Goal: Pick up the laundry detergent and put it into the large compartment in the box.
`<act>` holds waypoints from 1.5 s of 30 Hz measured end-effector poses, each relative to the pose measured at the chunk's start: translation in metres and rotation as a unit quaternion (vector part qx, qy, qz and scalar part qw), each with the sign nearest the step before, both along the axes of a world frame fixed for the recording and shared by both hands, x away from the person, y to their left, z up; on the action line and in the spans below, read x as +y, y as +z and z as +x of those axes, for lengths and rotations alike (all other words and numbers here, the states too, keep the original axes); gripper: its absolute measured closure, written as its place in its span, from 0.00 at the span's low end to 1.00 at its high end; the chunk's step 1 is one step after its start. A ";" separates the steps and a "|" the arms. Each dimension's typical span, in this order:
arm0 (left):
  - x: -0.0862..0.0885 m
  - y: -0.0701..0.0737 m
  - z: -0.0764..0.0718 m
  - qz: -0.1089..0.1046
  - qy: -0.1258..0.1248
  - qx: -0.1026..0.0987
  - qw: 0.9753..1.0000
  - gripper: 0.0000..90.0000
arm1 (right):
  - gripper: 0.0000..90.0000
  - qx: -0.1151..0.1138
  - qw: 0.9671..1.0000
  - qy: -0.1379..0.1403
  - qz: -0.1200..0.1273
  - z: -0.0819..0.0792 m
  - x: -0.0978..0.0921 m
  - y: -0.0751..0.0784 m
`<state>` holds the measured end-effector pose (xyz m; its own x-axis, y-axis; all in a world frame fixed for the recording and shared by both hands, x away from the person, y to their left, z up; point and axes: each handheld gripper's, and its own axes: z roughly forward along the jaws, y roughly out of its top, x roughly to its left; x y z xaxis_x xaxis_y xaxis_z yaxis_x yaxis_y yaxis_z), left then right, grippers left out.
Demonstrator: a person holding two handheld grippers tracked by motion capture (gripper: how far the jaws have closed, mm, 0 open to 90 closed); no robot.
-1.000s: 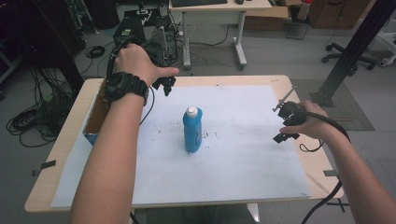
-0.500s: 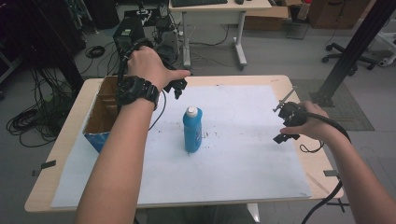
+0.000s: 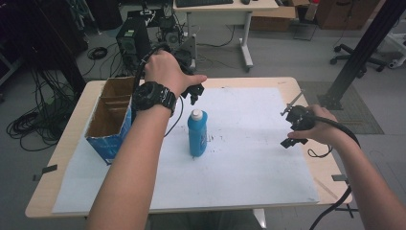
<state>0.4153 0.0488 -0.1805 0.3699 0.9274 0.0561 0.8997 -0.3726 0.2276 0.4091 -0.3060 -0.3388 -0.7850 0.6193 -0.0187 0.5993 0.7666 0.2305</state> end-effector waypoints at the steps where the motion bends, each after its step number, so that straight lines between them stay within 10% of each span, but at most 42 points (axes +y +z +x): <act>1: 0.000 0.000 0.000 0.000 0.000 0.000 1.000 0.13 | 0.18 0.000 1.000 0.000 0.000 0.000 0.000 0.000; 45: -0.041 -0.022 0.003 -0.003 -0.011 0.028 1.000 0.16 | 0.18 0.000 1.000 -0.003 0.006 -0.004 -0.004 -0.003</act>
